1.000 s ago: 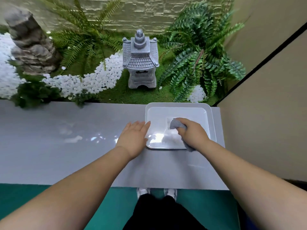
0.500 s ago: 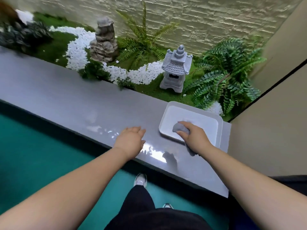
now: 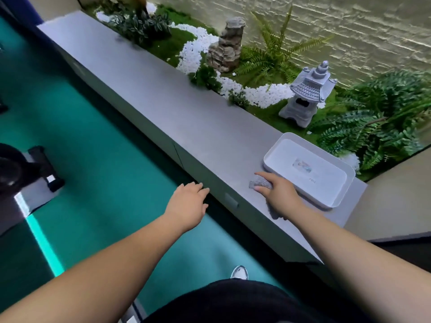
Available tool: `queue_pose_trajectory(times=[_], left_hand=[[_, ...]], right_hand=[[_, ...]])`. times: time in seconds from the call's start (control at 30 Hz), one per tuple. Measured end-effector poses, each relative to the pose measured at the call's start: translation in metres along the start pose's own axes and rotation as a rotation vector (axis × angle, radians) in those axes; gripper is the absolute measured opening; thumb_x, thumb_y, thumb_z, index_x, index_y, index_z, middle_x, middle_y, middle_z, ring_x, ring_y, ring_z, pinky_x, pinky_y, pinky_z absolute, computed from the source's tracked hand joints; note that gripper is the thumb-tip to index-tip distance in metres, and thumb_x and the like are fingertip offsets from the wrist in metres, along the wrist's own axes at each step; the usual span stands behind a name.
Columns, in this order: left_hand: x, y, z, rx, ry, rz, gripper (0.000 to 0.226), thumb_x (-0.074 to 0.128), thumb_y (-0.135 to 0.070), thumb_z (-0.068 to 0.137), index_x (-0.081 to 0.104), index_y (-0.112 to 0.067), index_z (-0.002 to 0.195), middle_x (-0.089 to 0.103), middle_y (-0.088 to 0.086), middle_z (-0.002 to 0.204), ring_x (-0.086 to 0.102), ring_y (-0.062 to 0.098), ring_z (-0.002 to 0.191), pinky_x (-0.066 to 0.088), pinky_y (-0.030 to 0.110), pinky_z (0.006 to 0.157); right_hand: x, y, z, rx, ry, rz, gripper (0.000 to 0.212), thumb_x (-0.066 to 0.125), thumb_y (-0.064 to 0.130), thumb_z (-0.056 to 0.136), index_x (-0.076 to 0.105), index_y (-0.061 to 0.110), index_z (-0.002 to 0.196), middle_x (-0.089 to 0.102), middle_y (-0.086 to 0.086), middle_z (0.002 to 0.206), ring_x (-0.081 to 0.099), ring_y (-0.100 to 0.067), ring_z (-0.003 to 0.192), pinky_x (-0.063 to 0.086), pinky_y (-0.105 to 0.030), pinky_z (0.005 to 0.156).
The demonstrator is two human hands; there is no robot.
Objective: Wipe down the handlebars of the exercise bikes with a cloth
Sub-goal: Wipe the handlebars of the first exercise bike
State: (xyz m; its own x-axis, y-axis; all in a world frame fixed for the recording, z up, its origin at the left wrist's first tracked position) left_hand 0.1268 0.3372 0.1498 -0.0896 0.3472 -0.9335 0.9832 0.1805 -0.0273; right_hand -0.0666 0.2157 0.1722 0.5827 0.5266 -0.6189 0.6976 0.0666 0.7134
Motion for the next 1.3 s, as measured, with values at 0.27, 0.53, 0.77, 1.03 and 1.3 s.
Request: queue_pose_trajectory(times=[0.27, 0.53, 0.77, 1.03, 1.3], left_hand=[[0.022, 0.022, -0.086, -0.014, -0.039, -0.06, 0.052, 0.041, -0.035, 0.098, 0.029, -0.022, 0.148, 0.028, 0.0, 0.155, 0.024, 0.02, 0.142, 0.013, 0.039, 0.119], [0.063, 0.037, -0.191, -0.043, -0.063, 0.01, 0.05, 0.041, -0.035, 0.098, 0.033, -0.021, 0.146, 0.03, 0.004, 0.153, 0.021, 0.025, 0.142, 0.013, 0.04, 0.118], [0.076, 0.038, -0.259, -0.141, -0.111, -0.064, 0.051, 0.042, -0.035, 0.097, 0.033, -0.022, 0.146, 0.031, 0.002, 0.153, 0.023, 0.023, 0.141, 0.012, 0.039, 0.118], [0.108, 0.032, -0.347, -0.318, -0.107, -0.14, 0.051, 0.04, -0.034, 0.098, 0.031, -0.022, 0.147, 0.03, 0.001, 0.154, 0.023, 0.022, 0.142, 0.012, 0.04, 0.118], [0.126, 0.058, -0.422, -0.355, -0.14, -0.176, 0.054, 0.045, -0.037, 0.096, 0.036, -0.017, 0.145, 0.038, 0.007, 0.15, 0.034, 0.026, 0.137, 0.022, 0.037, 0.114]], right_hand=[[0.052, 0.029, -0.063, -0.083, -0.014, -0.055, 0.045, 0.063, 0.035, 0.09, 0.055, 0.026, 0.133, 0.059, 0.0, 0.133, 0.052, -0.021, 0.123, 0.034, -0.021, 0.096], [0.1, 0.021, -0.166, -0.127, -0.009, -0.048, 0.038, 0.067, 0.033, 0.088, 0.06, 0.03, 0.125, 0.064, 0.007, 0.121, 0.055, -0.009, 0.103, 0.035, -0.019, 0.088], [0.111, 0.029, -0.218, -0.18, 0.004, -0.043, 0.036, 0.065, 0.036, 0.088, 0.06, 0.029, 0.123, 0.064, 0.008, 0.114, 0.055, -0.01, 0.097, 0.037, -0.022, 0.083], [0.148, 0.041, -0.267, -0.212, 0.103, -0.062, 0.032, 0.063, 0.037, 0.09, 0.058, 0.029, 0.121, 0.062, 0.007, 0.1, 0.068, -0.035, 0.084, 0.042, -0.013, 0.052], [0.192, 0.071, -0.326, -0.232, 0.167, -0.019, 0.027, 0.063, 0.035, 0.09, 0.058, 0.033, 0.117, 0.064, 0.005, 0.094, 0.066, -0.037, 0.067, 0.053, -0.032, 0.052]])
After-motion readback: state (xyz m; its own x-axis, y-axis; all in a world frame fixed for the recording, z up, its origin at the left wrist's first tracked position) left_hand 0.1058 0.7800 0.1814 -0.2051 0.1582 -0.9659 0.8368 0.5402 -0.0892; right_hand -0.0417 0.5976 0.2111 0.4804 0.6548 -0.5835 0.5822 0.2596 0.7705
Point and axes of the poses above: each hand's wrist, its own z-axis towards the middle knuckle, its own x-axis out of the palm, y = z × x, the point moved 9 cm from there along z, towards the middle knuckle
